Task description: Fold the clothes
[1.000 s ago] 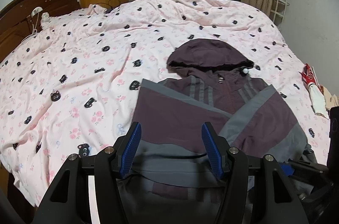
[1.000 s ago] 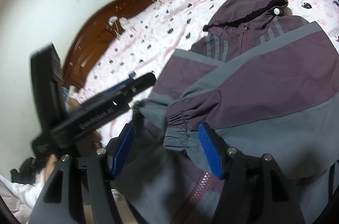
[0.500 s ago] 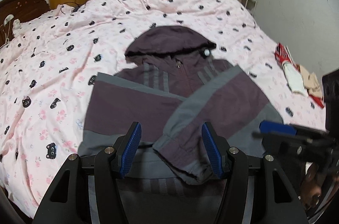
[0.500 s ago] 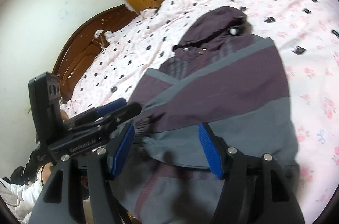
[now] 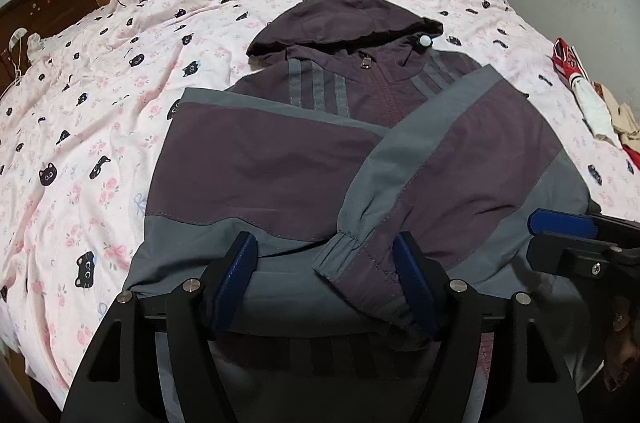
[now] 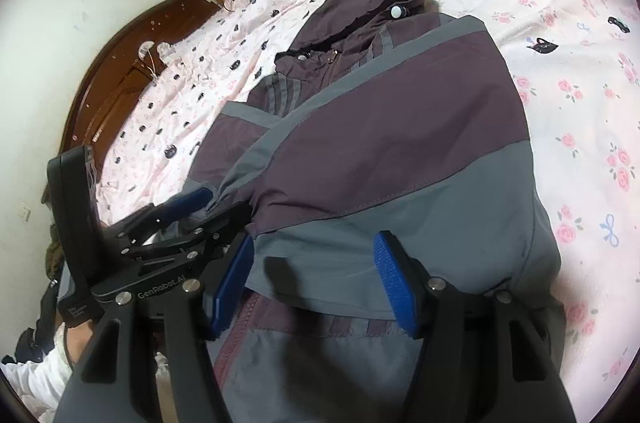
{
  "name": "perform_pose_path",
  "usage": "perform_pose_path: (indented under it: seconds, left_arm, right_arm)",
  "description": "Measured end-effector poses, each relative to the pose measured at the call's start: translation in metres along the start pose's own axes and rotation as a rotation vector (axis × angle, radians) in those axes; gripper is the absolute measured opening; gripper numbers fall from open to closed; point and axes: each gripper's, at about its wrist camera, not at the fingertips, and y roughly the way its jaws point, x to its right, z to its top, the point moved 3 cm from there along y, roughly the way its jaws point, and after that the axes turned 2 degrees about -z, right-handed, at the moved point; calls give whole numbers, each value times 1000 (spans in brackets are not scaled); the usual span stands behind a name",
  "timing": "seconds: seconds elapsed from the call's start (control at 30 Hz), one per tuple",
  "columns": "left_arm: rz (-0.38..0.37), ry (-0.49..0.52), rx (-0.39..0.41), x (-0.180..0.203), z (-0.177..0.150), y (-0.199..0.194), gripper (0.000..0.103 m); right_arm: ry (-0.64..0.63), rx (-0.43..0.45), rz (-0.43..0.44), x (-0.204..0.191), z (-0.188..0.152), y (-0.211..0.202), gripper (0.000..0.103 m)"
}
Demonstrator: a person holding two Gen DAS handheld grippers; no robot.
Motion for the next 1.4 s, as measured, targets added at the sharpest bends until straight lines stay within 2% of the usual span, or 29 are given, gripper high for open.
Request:
perform_pose_path:
  seconds: [0.17, 0.33, 0.47, 0.73, 0.93, 1.13, 1.4]
  left_arm:
    - [-5, -6, -8, -2, 3, -6, 67]
    - [-40, -23, 37, -17, 15, -31, 67]
    - [14, -37, 67, -37, 25, -39, 67]
    - [62, -105, 61, -81, 33, -27, 67]
    - [56, -80, 52, -87, 44, -15, 67]
    - [-27, -29, 35, -96, 82, 6, 67]
    - [-21, 87, 15, -115, 143, 57, 67]
  right_arm:
    - [-20, -8, -20, -3, -2, 0, 64]
    - [7, 23, 32, 0, 6, -21, 64]
    - [25, 73, 42, 9, 19, -43, 65]
    - [38, 97, -4, 25, 33, -52, 65]
    - [22, 84, -21, 27, 43, -44, 65]
    - [-31, 78, -41, 29, 80, -36, 65]
    - [-52, 46, -74, 55, 152, -6, 65]
